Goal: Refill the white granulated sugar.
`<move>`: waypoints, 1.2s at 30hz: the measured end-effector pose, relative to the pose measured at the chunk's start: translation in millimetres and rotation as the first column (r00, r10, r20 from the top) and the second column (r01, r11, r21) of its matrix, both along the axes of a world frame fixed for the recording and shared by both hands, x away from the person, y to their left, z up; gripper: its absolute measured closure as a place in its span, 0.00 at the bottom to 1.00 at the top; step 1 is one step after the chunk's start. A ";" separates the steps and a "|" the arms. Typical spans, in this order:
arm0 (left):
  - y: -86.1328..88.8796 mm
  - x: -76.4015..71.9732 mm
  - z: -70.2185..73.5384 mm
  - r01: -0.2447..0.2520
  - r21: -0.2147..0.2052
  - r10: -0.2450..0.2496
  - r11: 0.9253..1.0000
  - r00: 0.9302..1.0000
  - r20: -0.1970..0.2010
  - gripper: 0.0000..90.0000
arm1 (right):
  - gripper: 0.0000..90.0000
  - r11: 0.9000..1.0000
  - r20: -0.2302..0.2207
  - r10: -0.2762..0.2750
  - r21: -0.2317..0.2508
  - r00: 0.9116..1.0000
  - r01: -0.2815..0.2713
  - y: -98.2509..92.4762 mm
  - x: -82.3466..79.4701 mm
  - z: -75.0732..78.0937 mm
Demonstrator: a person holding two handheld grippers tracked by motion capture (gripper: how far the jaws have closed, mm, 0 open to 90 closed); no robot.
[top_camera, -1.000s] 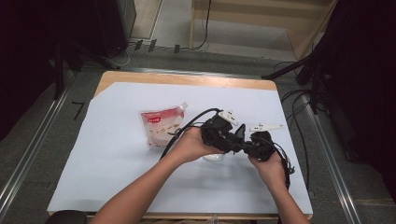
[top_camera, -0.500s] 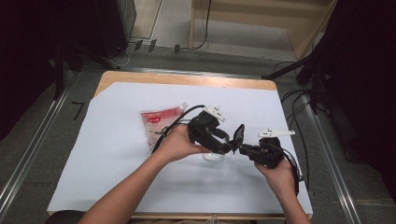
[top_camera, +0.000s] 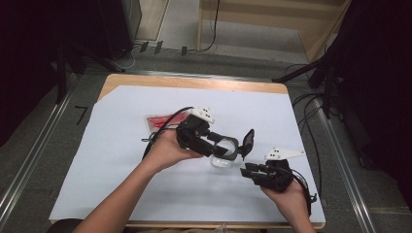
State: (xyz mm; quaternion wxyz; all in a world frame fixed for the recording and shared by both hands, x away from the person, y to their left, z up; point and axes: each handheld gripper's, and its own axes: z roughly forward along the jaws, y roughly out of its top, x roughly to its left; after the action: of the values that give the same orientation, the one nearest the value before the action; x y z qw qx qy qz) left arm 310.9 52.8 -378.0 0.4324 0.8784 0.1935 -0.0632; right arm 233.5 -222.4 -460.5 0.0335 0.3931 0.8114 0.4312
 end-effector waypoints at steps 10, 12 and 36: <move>33.5 -7.2 4.4 -0.045 0.065 0.045 0.997 0.999 -0.004 0.49 | 0.75 0.994 0.049 0.108 -0.025 0.993 -0.107 22.7 -18.8 4.7; 41.2 -9.7 7.1 -0.053 0.059 0.053 0.997 0.999 0.010 0.49 | 0.75 0.993 0.047 0.115 -0.026 0.992 -0.113 25.2 -19.9 5.8; 116.4 -21.4 16.9 -0.215 0.095 0.212 0.972 0.976 0.046 0.49 | 0.66 0.952 0.055 0.301 -0.064 0.952 -0.298 118.8 -9.0 16.5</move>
State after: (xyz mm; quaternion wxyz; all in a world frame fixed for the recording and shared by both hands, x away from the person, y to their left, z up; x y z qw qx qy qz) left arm 289.5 169.2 -361.1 0.3960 0.8738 0.2820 0.0091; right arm 224.4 -103.7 -444.0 0.0044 0.2504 0.8717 0.4212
